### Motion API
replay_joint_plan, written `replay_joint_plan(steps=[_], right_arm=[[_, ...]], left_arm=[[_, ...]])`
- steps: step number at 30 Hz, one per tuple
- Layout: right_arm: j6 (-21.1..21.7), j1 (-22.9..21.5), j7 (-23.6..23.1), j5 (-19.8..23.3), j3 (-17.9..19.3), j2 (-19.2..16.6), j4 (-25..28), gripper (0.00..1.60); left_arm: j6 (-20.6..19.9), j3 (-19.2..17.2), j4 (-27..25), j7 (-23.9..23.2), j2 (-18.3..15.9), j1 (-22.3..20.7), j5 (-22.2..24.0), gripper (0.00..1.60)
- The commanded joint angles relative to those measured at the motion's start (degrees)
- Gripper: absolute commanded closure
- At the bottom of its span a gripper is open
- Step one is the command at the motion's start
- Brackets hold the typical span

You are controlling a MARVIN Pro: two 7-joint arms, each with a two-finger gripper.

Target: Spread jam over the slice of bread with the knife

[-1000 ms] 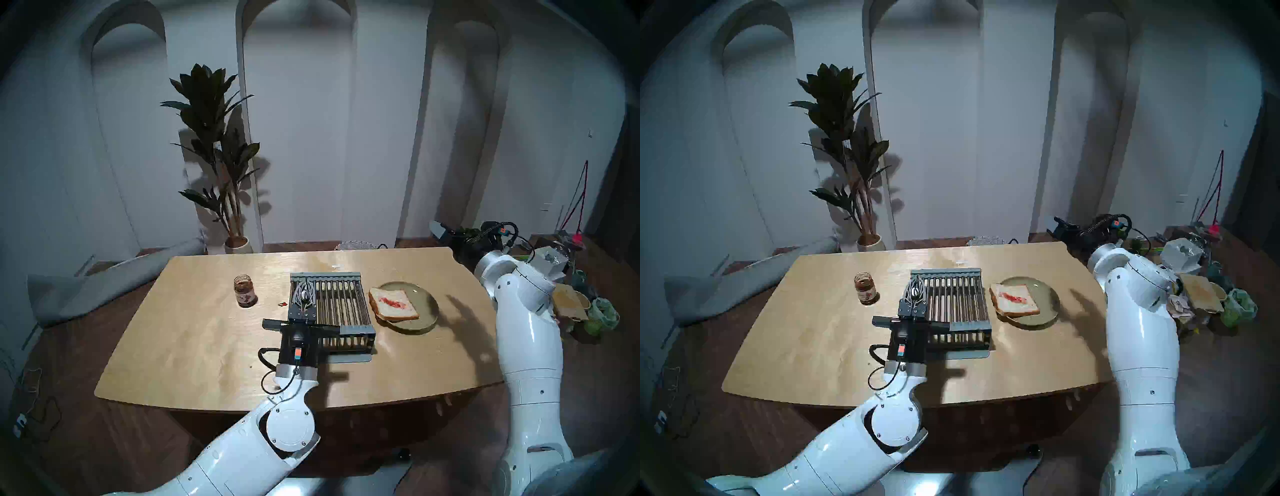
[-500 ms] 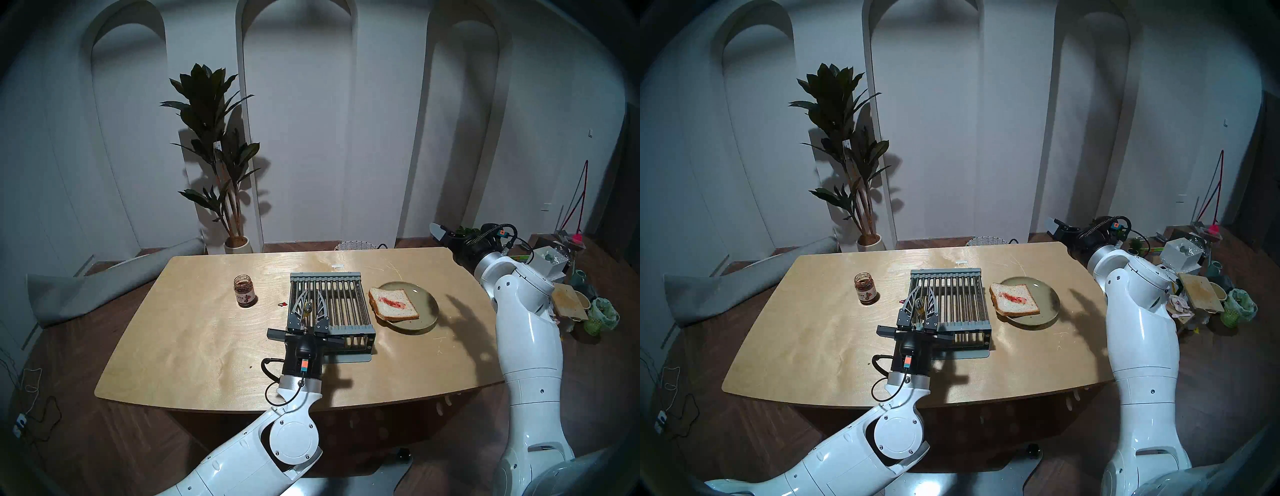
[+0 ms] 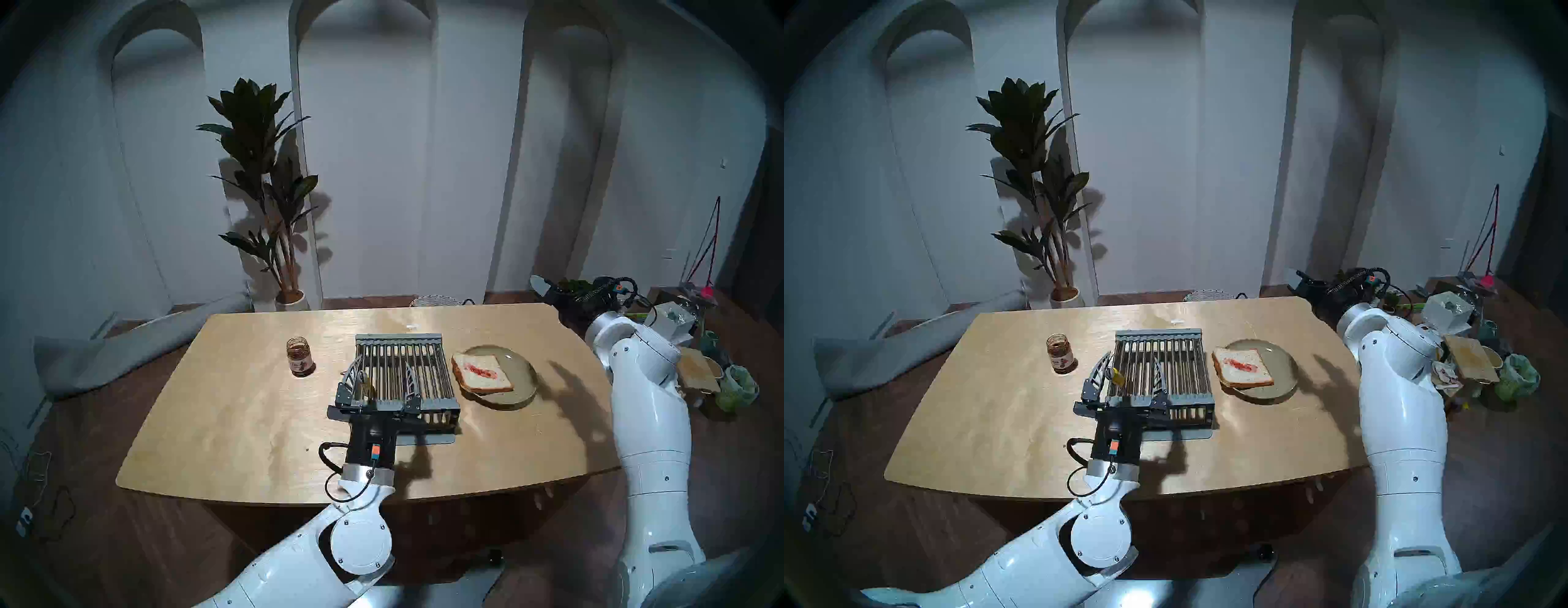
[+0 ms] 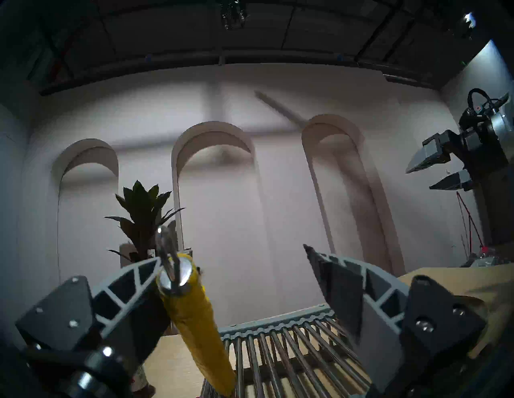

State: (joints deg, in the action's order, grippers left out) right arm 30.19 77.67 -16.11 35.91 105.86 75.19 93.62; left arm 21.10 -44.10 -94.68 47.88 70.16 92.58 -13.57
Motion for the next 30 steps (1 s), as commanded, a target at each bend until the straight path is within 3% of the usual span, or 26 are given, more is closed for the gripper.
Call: replay_joint_plan(steps=[1, 10, 13, 16, 18, 21, 27, 30], right_arm=[[-0.6, -0.7, -0.4, 0.1, 0.0, -0.1, 0.7, 0.00], [-0.9, -1.0, 0.0, -0.3, -0.3, 0.1, 0.2, 0.00], [-1.1, -1.2, 0.1, -0.3, -0.4, 0.1, 0.1, 0.00], [-1.1, -1.3, 0.2, -0.3, -0.5, 0.2, 0.0, 0.00], [-1.1, -1.4, 0.2, -0.3, -0.6, 0.1, -0.2, 0.00], [-1.1, -1.6, 0.3, -0.3, -0.7, 0.0, -0.5, 0.00], [-1.1, -2.0, 0.5, -0.3, -0.9, 0.0, -0.9, 0.00], [-1.3, -2.1, 0.7, -0.4, -0.9, 0.0, -1.1, 0.00]], left_arm=[[-0.1, 0.1, -0.4, 0.4, 0.1, -0.8, -1.5, 0.00], [-6.0, 0.9, 2.0, 3.3, 0.4, -2.0, -9.5, 0.00], [-7.4, 0.5, 1.1, 2.7, 0.5, -2.2, -8.6, 0.00], [-10.7, -0.9, -0.8, 2.7, 1.4, -1.8, -6.2, 0.00], [-10.6, -2.1, -3.3, 1.8, 1.8, -1.1, -2.0, 0.00], [-12.1, -3.6, -5.7, 2.2, 2.4, -1.1, 0.0, 0.00], [-13.3, -6.0, -9.7, -0.5, 3.3, -0.5, 10.1, 0.00], [-17.3, -7.1, -13.0, -3.0, 2.5, 0.5, 15.6, 0.00]])
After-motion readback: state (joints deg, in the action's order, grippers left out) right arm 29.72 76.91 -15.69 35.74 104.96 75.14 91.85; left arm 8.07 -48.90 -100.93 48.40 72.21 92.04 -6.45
